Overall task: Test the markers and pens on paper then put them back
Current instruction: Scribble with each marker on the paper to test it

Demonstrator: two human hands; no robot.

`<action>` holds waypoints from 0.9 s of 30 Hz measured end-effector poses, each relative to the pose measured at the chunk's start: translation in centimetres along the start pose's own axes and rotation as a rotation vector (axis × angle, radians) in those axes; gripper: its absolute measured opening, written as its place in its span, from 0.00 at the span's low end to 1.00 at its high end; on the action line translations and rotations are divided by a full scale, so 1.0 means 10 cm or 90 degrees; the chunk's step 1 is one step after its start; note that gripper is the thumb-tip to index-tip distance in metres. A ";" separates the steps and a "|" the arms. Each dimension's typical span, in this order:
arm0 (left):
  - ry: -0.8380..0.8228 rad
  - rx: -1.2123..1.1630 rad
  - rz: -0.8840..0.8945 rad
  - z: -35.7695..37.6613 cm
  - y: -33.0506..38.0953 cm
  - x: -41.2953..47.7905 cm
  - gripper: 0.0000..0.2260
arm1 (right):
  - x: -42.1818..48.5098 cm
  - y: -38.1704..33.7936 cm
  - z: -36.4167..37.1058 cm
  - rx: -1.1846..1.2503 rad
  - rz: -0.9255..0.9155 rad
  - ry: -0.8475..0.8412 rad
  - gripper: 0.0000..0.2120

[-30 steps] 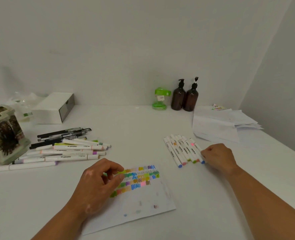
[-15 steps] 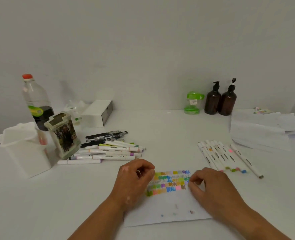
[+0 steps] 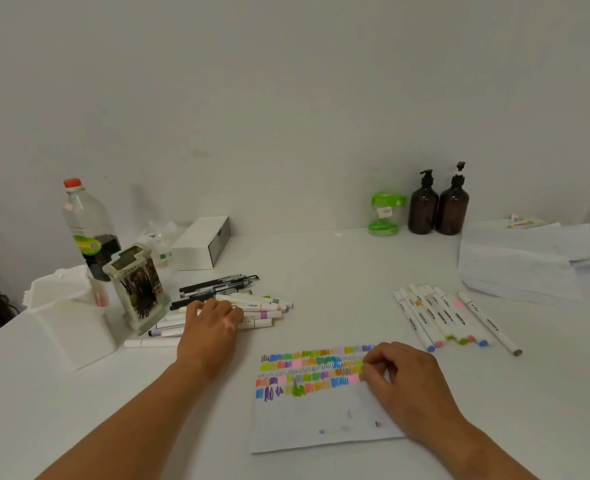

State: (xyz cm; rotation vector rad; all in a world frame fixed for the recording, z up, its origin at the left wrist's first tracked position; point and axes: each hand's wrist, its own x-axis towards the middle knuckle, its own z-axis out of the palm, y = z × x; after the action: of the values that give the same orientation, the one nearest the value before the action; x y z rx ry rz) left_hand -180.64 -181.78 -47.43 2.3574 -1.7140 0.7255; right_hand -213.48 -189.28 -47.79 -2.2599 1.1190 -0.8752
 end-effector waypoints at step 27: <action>-0.118 -1.287 -0.336 -0.49 1.13 -0.28 0.09 | 0.02 -0.28 0.01 0.090 -0.064 -0.098 0.20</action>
State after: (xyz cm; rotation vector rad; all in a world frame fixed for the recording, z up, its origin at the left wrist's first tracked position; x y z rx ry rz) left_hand -193.27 -181.37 -46.27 1.0598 -0.7127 -0.9597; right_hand -211.84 -187.81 -45.98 -2.2394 0.8561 -0.7776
